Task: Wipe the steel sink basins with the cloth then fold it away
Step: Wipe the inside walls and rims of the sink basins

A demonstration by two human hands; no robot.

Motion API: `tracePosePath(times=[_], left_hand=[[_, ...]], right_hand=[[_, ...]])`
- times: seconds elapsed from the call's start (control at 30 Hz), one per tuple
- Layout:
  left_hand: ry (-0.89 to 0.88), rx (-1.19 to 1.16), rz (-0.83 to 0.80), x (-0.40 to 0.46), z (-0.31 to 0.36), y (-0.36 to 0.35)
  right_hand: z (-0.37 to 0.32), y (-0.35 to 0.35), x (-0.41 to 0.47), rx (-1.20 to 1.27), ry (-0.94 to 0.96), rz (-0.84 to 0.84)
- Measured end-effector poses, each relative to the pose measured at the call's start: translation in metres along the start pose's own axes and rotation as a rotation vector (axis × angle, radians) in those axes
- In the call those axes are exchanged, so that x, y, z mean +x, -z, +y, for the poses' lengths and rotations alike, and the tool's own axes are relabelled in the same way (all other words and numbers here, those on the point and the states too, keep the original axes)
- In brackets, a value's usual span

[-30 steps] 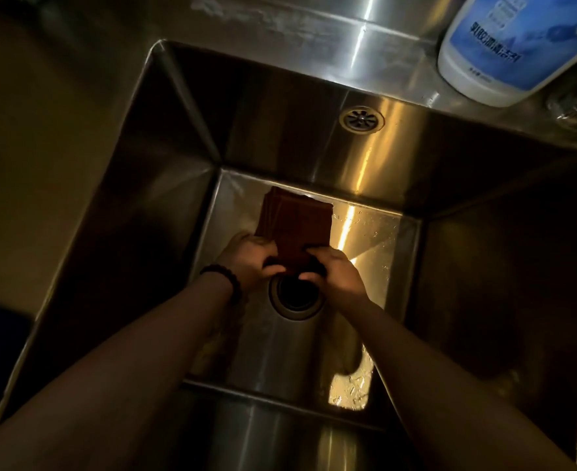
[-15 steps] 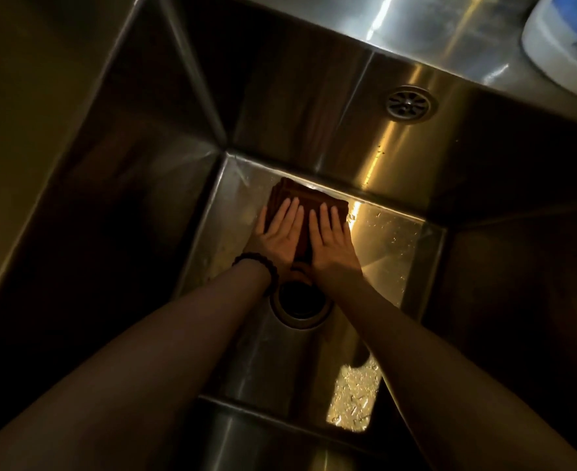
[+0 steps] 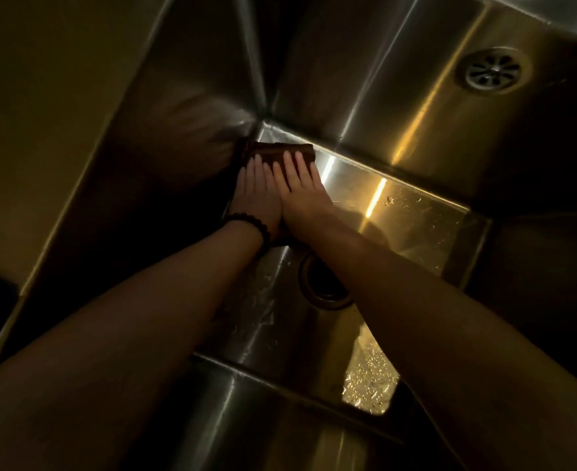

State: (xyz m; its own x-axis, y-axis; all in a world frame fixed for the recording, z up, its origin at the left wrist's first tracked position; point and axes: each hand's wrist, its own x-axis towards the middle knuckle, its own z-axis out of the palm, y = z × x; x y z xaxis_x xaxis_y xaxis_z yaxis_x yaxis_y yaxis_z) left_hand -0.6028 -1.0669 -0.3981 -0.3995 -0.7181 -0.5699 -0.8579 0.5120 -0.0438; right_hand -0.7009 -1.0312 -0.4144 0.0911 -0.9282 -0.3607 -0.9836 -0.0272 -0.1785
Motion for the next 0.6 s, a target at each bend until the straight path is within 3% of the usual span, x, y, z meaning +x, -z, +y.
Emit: tracePosePath(times=[0.17,0.37,0.6], left_hand=[[-0.111,-0.153,-0.013,0.004,-0.004,-0.008],[-0.135,-0.005,0.051,0.041,-0.003,0.006],[-0.149,-0.025,0.086,0.037,0.026,0.003]], right_hand=[[0.011,-0.006,0.004,0.064,0.049,-0.021],[0.025,0.0,0.022,0.108,-0.04,0.048],[0.038,-0.008,-0.003,0.193,-0.125,0.112]])
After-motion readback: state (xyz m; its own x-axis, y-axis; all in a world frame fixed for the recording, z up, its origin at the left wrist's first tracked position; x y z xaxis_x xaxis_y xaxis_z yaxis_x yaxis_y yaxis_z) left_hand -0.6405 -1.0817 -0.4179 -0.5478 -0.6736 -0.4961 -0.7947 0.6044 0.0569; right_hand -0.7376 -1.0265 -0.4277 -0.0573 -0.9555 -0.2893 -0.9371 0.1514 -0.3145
